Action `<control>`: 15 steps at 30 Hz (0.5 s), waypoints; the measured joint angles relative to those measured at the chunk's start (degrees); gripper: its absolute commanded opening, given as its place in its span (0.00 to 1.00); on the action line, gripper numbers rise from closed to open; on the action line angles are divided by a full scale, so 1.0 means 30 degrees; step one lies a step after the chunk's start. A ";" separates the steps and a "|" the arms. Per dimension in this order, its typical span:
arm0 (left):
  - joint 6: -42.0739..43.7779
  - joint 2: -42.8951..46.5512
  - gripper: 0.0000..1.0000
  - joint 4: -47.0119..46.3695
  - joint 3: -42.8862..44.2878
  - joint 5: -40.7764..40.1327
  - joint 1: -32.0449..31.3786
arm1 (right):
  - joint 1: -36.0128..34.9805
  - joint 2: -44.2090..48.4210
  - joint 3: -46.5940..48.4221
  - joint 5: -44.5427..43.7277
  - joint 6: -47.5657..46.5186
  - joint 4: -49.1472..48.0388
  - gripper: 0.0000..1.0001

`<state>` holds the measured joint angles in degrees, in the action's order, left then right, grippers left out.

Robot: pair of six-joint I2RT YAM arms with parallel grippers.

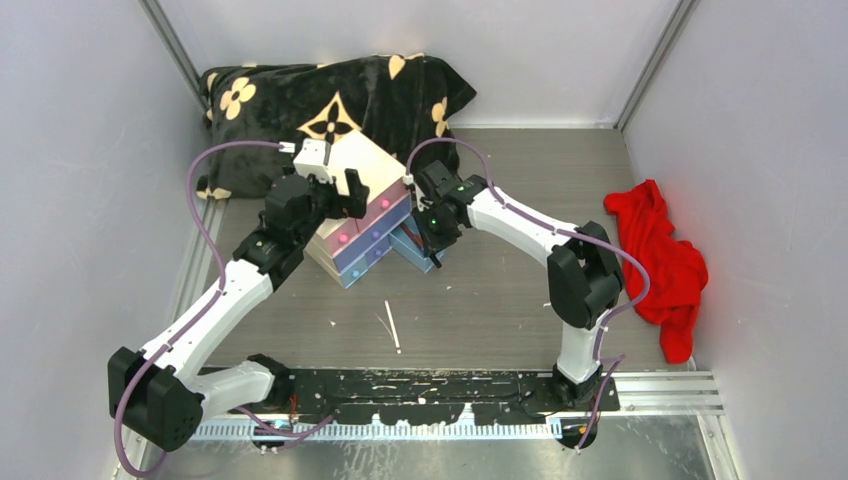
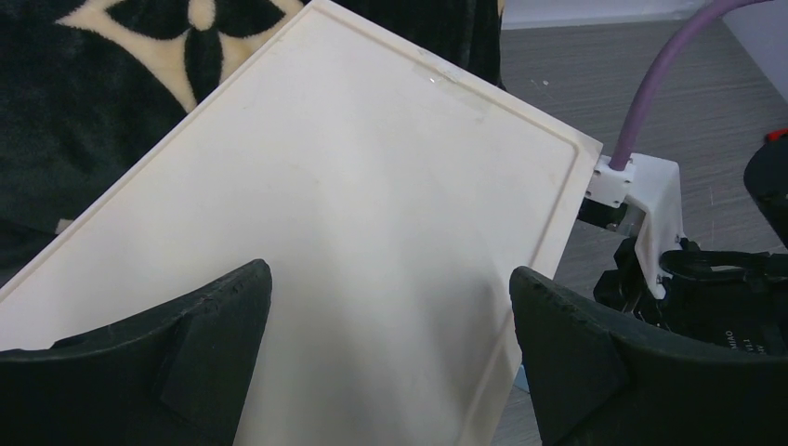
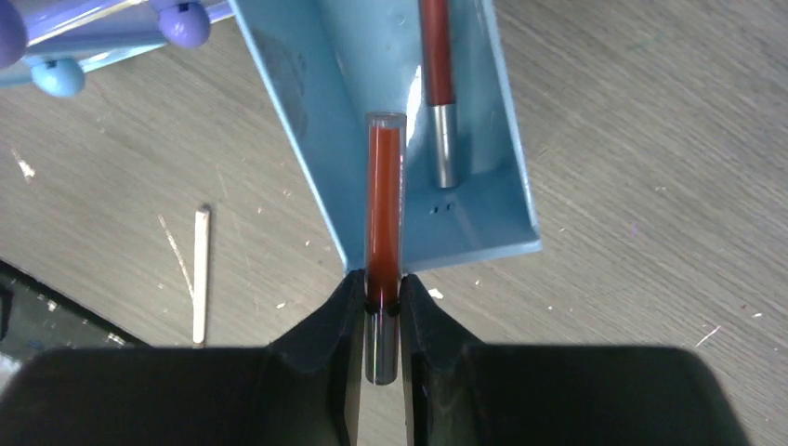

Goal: Organize the makeup
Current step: Place the lipstick in the drawer.

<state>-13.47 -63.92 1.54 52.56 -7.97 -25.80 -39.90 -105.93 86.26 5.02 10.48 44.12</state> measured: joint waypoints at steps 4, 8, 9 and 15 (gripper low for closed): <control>0.0022 0.0022 0.99 0.0036 0.0000 -0.0007 0.0022 | 0.0270 -0.0095 0.0299 0.1071 -0.0080 0.0248 0.01; 0.0036 0.0051 1.00 0.0066 0.0000 -0.0007 0.0022 | 0.0750 -0.0095 0.0430 0.1996 -0.0095 0.0168 0.01; 0.0036 0.0066 1.00 0.0087 0.0000 -0.0007 0.0022 | 0.0933 -0.0095 0.0430 0.2244 -0.0095 0.0138 0.01; 0.0036 0.0124 0.99 0.0175 0.0000 -0.0007 0.0022 | 0.1800 -0.0095 0.0430 0.2871 0.0131 -0.0335 0.02</control>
<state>-13.37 -63.55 2.07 52.56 -7.99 -25.74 -34.50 -106.21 87.55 13.63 10.87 43.11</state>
